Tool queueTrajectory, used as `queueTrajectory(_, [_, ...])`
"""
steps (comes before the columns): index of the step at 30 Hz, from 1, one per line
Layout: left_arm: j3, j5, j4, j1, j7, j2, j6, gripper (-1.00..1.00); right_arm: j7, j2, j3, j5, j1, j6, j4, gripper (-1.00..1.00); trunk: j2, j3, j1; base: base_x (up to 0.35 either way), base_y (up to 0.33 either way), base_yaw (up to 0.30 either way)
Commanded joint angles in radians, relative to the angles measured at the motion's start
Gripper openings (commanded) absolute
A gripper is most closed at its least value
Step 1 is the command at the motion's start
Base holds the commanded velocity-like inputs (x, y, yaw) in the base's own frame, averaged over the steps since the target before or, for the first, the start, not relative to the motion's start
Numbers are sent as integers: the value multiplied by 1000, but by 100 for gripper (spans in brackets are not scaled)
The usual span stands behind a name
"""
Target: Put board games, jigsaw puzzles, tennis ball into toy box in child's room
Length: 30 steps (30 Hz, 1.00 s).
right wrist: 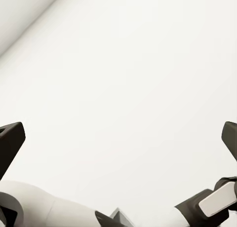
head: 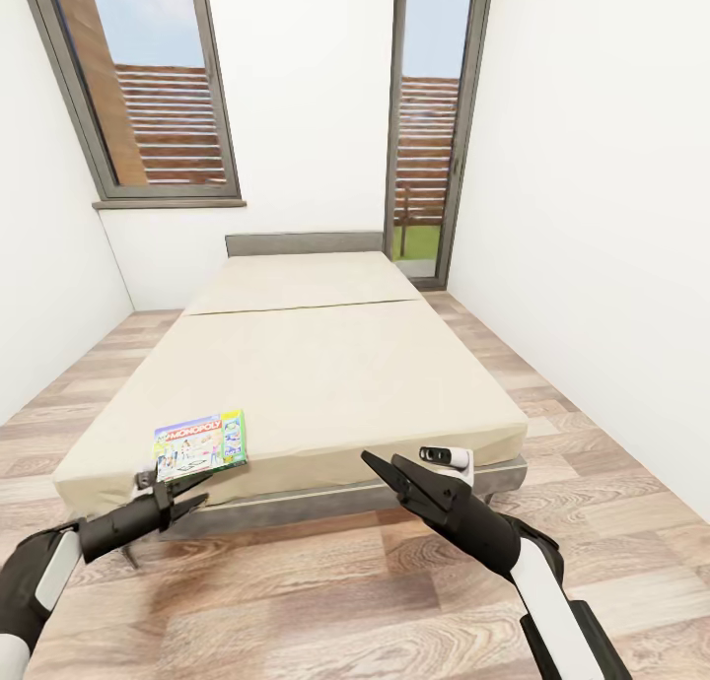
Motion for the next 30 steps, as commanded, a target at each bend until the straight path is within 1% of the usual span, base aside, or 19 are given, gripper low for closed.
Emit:
queueTrajectory(1, [1,3,0,-9,13,-2,5,100,0,0,0,-5,-1,5,0,100,0,-1,0,0,0,0])
queueTrajectory(5, [1,3,1,-20,32,-4,4,100,0,0,0,-5,-1,0,1,100,0,-1,0,0,0,0])
queueTrajectory(11, [1,3,4,-41,41,-4,4,100,0,0,4,-5,-1,-23,2,100,0,-1,0,0,0,0])
queueTrajectory(15, [5,3,5,-46,42,-1,4,100,0,0,6,-5,-1,-27,2,100,0,-1,0,0,0,0])
queueTrajectory(25, [62,3,6,-51,43,4,4,100,0,0,6,-5,0,-30,3,100,0,-1,0,0,0,0])
queueTrajectory(30, [70,2,8,-52,44,6,4,100,0,0,6,-5,0,-30,3,100,0,-1,0,0,0,0])
